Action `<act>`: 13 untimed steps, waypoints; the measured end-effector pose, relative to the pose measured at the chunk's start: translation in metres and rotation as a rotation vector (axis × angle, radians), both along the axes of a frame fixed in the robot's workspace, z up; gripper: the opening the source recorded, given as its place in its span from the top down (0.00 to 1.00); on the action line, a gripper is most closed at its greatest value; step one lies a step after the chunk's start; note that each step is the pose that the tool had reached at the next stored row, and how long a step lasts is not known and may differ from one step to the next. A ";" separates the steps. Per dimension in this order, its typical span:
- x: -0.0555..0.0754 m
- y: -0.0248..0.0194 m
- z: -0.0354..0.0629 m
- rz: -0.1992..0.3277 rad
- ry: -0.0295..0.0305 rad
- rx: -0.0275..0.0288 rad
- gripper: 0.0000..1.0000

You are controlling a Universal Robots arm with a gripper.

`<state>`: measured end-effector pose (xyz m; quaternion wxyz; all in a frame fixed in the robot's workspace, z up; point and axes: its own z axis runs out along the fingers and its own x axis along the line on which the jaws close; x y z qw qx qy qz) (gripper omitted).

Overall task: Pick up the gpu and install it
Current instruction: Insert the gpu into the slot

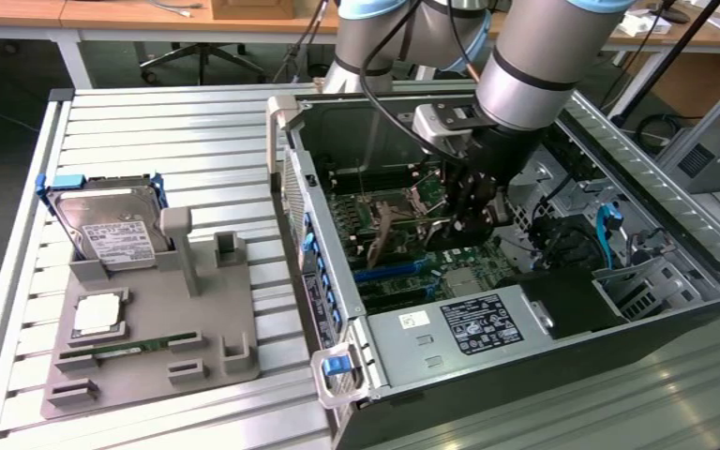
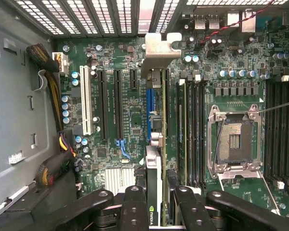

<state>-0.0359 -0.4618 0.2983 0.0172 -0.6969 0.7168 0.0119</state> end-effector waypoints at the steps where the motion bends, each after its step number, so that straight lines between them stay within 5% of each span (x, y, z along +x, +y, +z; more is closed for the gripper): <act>1: 0.000 0.0000 0.0000 0.000 0.0000 0.0000 0.73; 13: -0.007 -0.0001 0.0000 0.000 0.0000 0.0000 0.73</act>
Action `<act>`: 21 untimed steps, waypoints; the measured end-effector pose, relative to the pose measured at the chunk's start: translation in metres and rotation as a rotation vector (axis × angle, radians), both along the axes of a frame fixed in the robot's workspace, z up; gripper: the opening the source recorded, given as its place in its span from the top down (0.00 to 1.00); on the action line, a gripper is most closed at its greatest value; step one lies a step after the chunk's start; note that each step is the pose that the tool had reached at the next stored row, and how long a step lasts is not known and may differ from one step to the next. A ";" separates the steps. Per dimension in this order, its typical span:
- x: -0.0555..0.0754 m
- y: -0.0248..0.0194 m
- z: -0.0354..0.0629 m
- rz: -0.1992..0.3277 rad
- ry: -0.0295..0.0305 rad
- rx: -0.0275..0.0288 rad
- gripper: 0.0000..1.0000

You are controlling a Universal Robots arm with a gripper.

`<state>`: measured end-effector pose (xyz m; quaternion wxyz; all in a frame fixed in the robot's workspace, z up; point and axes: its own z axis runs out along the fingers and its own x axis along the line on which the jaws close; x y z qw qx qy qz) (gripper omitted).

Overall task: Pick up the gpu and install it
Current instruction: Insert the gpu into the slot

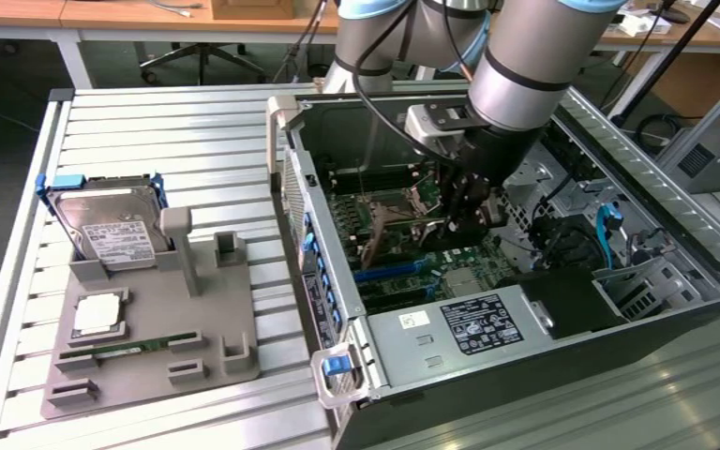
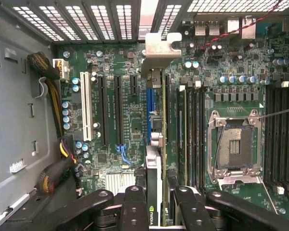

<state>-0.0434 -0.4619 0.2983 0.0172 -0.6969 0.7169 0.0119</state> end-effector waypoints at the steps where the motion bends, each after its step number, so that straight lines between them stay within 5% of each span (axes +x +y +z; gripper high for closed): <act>1: -0.001 0.0000 0.0000 0.000 0.0000 0.0000 0.73; 21: -0.009 -0.0001 0.0000 0.000 0.0000 0.0000 0.73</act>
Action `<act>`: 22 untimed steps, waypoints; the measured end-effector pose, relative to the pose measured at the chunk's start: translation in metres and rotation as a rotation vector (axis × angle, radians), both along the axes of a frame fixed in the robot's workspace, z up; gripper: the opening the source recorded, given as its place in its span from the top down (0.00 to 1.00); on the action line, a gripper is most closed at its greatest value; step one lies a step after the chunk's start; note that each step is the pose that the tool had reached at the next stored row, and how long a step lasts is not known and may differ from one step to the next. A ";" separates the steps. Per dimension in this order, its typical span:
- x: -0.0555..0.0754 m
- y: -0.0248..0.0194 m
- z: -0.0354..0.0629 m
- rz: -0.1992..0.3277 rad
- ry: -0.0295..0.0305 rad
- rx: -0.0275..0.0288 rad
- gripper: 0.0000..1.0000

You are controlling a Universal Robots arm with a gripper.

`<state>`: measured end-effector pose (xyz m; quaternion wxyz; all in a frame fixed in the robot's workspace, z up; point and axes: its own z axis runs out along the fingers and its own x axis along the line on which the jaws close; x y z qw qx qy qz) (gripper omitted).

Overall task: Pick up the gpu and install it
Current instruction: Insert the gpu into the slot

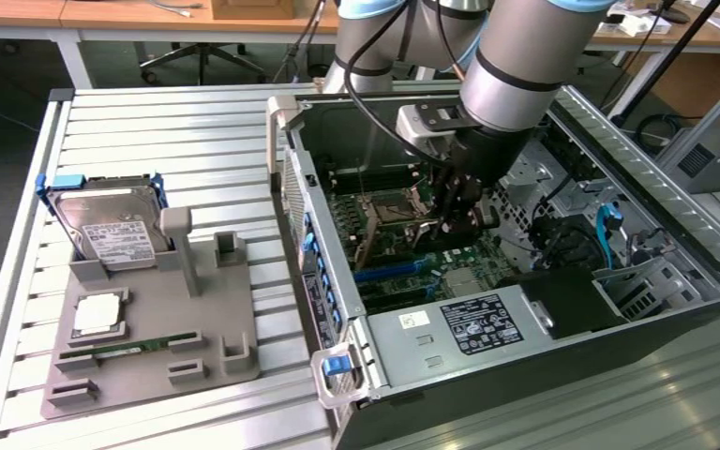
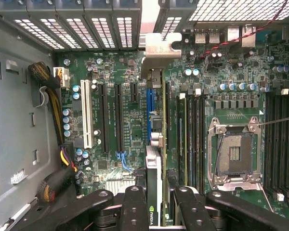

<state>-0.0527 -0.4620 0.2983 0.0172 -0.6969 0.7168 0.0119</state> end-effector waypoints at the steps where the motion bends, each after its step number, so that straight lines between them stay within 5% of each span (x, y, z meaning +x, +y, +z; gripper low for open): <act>1: 0.000 0.0000 0.0000 0.000 0.0000 0.0001 0.73; 22: -0.006 -0.0001 0.0000 0.000 0.0000 0.0000 0.73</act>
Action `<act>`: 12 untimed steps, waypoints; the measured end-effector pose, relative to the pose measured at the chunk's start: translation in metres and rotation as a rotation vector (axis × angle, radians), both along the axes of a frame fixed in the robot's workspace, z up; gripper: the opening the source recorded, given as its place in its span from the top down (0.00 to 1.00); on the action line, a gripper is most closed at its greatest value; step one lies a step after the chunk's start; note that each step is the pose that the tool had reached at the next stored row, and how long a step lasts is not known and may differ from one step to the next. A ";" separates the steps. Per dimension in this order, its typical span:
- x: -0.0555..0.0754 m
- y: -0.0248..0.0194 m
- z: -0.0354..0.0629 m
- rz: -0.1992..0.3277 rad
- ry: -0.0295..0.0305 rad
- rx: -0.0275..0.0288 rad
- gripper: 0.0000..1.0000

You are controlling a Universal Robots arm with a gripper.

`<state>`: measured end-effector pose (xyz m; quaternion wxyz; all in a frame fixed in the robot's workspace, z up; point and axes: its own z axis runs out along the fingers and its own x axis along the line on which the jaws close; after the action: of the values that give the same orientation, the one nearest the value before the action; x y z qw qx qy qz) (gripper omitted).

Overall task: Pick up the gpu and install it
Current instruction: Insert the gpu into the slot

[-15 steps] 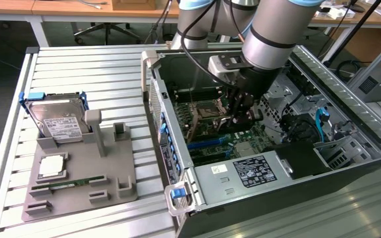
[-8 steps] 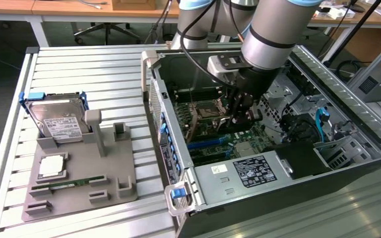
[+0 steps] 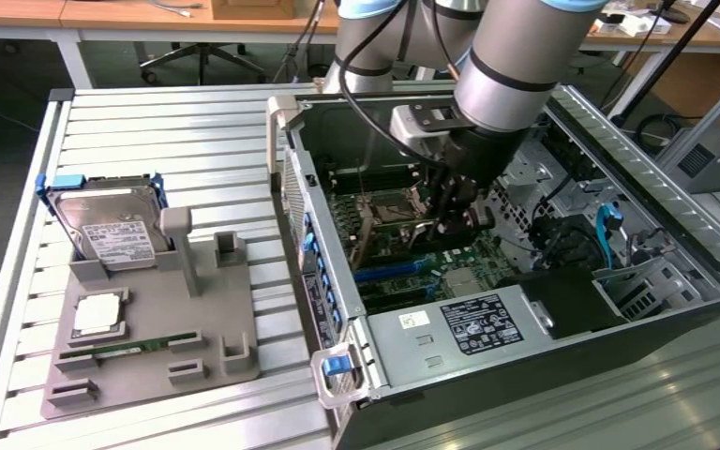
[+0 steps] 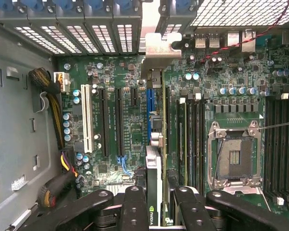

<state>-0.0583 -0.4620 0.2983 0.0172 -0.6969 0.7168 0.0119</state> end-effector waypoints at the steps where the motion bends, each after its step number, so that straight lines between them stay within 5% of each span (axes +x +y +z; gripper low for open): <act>1: 0.000 0.0000 0.0000 0.000 0.0000 0.0000 0.73; 12: -0.006 -0.0001 0.0000 0.000 0.0000 0.0000 0.73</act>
<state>-0.0640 -0.4621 0.2983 0.0172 -0.6969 0.7168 0.0119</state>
